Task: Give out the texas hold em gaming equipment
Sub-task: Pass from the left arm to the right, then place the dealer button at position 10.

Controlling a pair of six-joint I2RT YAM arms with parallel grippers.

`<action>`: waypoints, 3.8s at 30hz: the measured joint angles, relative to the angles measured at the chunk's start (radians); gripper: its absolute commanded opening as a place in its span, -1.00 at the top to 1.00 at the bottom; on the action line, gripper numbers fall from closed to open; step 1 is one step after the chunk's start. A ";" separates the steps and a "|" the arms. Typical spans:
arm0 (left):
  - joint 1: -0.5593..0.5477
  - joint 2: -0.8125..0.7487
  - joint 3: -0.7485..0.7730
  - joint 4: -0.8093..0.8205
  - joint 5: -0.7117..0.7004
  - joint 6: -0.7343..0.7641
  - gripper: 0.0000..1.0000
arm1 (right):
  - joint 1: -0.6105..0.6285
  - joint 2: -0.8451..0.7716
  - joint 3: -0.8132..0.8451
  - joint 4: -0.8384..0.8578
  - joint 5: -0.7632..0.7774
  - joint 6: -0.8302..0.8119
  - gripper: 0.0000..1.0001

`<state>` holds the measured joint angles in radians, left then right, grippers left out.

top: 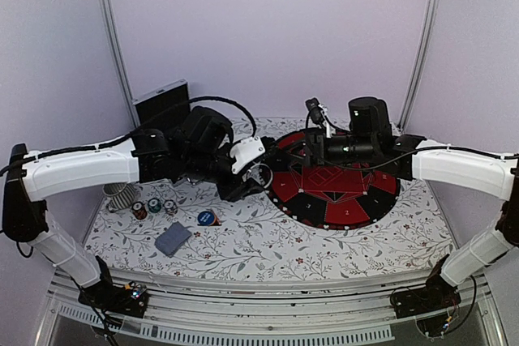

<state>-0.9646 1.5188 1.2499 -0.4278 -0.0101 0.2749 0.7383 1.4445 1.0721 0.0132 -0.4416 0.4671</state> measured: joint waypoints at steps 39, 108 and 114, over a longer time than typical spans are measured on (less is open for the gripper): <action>-0.037 -0.019 -0.023 0.086 -0.137 0.108 -0.41 | 0.057 0.201 0.060 0.143 -0.169 0.173 0.96; -0.007 0.156 -0.182 0.563 -0.249 -0.461 -0.96 | -0.959 0.510 -0.055 -0.032 -0.237 -0.063 -0.12; -0.008 0.170 -0.170 0.558 -0.249 -0.459 -0.96 | -0.955 0.443 -0.053 -0.106 -0.122 -0.094 -0.36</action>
<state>-0.9722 1.6890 1.0801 0.1299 -0.2588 -0.1837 -0.2169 1.8877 1.0187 -0.0933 -0.5640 0.3733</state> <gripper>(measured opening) 0.981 0.644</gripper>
